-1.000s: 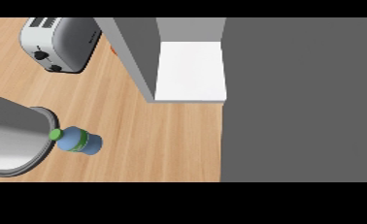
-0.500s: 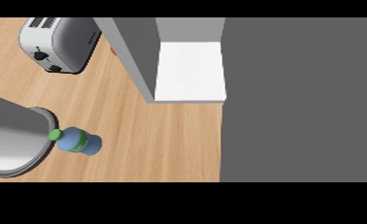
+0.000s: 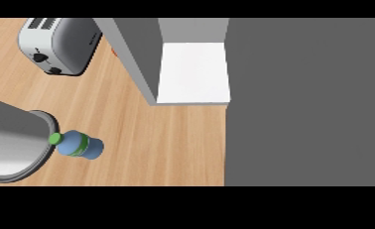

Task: Pick up the bottled water, place it into the cabinet and close the cabinet

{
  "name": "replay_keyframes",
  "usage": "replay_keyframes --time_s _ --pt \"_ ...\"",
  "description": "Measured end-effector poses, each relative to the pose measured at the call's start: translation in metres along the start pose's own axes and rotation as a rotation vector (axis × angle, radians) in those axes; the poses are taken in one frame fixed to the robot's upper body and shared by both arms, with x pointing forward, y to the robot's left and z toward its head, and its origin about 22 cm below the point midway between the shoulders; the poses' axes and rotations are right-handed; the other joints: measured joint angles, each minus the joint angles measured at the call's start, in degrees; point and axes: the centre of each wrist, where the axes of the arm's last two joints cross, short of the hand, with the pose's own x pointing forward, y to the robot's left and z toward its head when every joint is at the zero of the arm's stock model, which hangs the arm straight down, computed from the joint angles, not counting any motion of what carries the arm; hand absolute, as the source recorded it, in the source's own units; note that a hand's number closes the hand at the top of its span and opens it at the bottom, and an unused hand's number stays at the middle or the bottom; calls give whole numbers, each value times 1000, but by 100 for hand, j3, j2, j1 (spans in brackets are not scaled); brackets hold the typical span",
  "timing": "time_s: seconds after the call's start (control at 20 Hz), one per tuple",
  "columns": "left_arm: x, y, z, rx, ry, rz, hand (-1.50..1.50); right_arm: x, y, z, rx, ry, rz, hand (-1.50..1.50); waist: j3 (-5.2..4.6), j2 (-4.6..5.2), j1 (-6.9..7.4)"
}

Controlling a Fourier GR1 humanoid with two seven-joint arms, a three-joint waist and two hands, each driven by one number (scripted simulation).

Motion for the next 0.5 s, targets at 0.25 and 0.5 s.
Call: replay_keyframes --time_s 0.25,0.5 --pt "-8 8 -5 24 32 8 -150 -1 -2 11 1 -1 0 -150 -2 5 -20" --pt "-32 15 -16 54 55 53 -150 -2 0 21 7 -1 -14 -150 -5 10 -34"
